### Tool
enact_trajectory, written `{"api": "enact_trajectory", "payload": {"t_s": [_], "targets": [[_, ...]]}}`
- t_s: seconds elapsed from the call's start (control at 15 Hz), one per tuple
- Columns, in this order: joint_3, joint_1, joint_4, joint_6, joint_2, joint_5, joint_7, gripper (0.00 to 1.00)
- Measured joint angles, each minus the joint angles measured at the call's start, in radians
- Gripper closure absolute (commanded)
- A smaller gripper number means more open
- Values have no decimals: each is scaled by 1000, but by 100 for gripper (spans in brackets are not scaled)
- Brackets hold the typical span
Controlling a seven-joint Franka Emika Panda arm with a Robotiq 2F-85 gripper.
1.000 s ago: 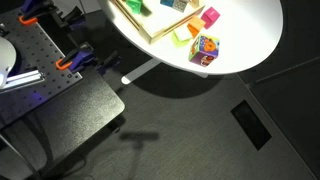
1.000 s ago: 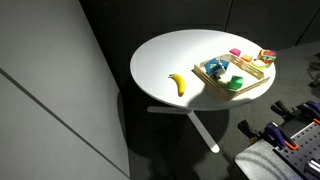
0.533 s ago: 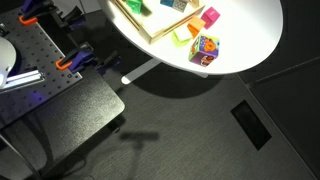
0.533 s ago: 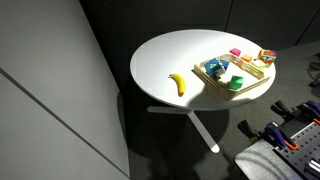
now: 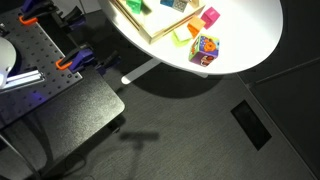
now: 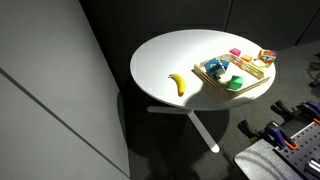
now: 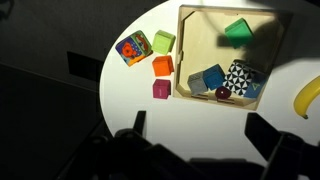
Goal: Put the banana in the box
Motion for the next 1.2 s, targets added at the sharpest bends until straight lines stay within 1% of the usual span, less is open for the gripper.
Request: {"api": "enact_trajectory", "payload": {"t_s": [0.33, 0.73, 1.2], "targets": [[0, 45, 5, 18, 56, 53, 1, 0], [2, 111, 25, 28, 153, 128, 0, 0], [27, 164, 58, 27, 283, 204, -1, 0]]}}
